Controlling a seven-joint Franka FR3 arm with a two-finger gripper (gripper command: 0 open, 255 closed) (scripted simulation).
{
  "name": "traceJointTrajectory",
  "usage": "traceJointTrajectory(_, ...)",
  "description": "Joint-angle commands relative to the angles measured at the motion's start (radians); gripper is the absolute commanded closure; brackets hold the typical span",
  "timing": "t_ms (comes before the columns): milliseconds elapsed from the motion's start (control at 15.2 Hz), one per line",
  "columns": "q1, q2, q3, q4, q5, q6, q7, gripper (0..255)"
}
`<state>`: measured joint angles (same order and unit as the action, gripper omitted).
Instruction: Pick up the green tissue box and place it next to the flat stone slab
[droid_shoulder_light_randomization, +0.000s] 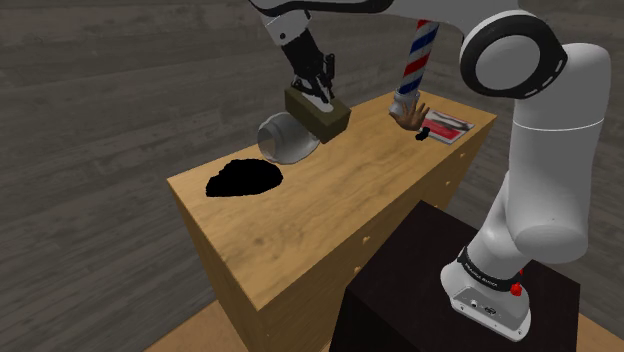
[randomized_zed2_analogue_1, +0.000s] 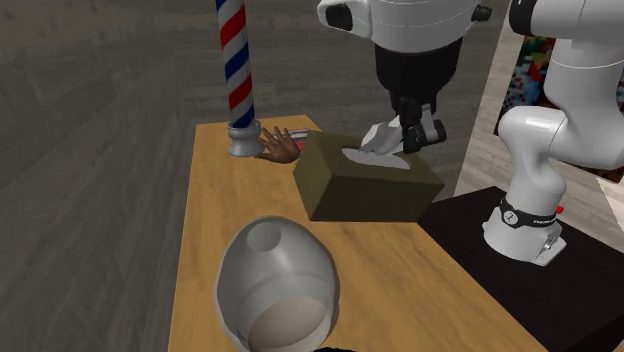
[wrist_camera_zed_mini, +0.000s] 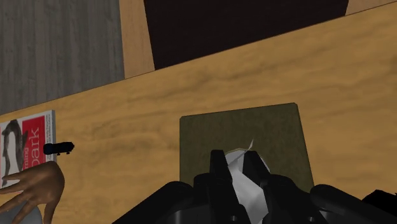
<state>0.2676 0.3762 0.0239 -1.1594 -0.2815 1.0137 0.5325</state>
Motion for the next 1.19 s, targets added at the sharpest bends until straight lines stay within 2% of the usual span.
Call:
traceJointTrajectory(0, -0.002, -0.013, 0.001, -0.048, 0.006, 0.034, 0.012, 255)
traceJointTrajectory(1122, -0.015, -0.044, 0.005, -0.321, 0.027, 0.270, 0.070, 255)
